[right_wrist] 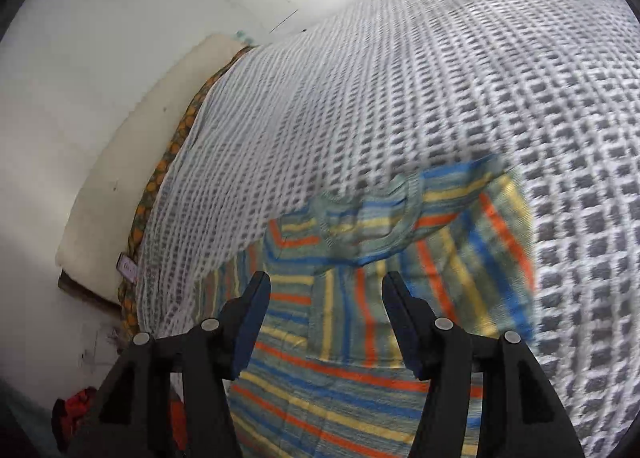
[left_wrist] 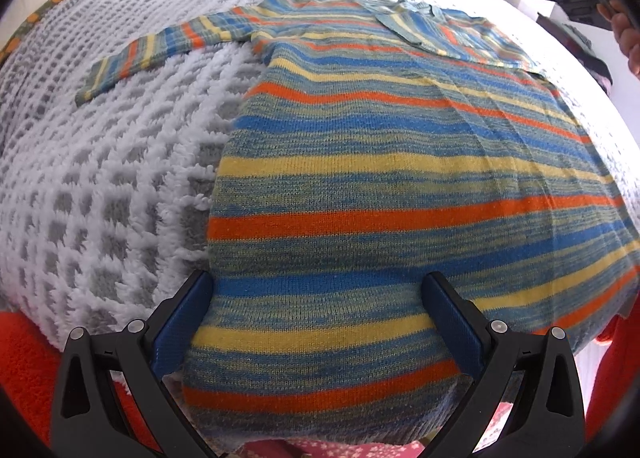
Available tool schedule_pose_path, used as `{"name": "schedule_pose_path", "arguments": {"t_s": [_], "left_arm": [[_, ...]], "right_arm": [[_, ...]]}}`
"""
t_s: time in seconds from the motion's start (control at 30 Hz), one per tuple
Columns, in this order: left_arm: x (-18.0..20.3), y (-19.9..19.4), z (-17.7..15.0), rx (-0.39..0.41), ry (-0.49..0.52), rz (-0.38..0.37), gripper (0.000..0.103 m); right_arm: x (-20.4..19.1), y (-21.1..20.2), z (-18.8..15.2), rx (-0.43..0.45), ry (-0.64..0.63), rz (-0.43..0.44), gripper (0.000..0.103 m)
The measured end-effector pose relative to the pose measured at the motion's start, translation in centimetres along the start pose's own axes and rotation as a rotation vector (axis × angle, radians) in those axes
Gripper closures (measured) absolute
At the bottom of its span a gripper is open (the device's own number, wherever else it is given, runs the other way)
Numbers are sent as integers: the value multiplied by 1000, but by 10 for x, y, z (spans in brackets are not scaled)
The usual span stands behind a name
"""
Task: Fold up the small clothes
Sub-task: 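Lay the held sleeve across the shirt body and open the right gripper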
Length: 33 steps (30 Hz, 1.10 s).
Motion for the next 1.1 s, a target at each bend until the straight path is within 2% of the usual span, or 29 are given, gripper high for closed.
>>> {"name": "schedule_pose_path", "arguments": {"t_s": [0.1,0.17,0.23,0.27,0.33,0.37,0.4,0.47,0.53,0.6,0.7,0.77,0.87,1.03,1.1], "left_arm": [[1,2,1,-2,-1,7,0],[1,2,1,-2,-2,11,0],[1,2,1,-1,-2,13,0],[1,2,1,-1,-2,12,0],[1,1,0,0,-3,10,0],[0,1,0,1,-2,9,0],[0,1,0,2,-2,7,0],[-1,2,0,3,0,7,0],[0,4,0,-2,2,10,0],[0,5,1,-3,0,12,0],[1,5,2,-3,-1,16,0],[0,4,2,-3,-3,11,0],[-3,2,1,2,-3,-3,0],[-3,2,0,1,3,-9,0],[-1,3,0,-1,2,-3,0]], "right_arm": [[0,-17,17,-6,-10,-10,45],[-1,-7,14,-77,-20,2,45],[9,20,-2,-135,-18,-30,45],[19,34,-12,-168,-19,-81,45],[59,61,-33,-255,23,-287,46],[79,66,-42,-286,79,-322,58],[92,62,-47,-259,132,-289,61],[91,39,-46,-168,170,-240,59],[70,21,-41,-138,91,-255,58],[38,5,-38,-109,-25,-246,46],[10,-1,-47,-92,-118,-235,36],[9,8,-64,-107,-119,-250,36],[25,18,-102,-131,-49,-296,36],[3,-29,-170,-4,-82,-309,35],[-5,-43,-195,11,-103,-312,30]]}}
Point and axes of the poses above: each gripper's, at about its wrist camera, not at the fingertips, and y roughly the way its jaws point, x to its right, z to its top, the point moved 2 cm from there along y, roughly the way its jaws point, and after that the axes turned 6 degrees about -x, right-handed, at the moved point
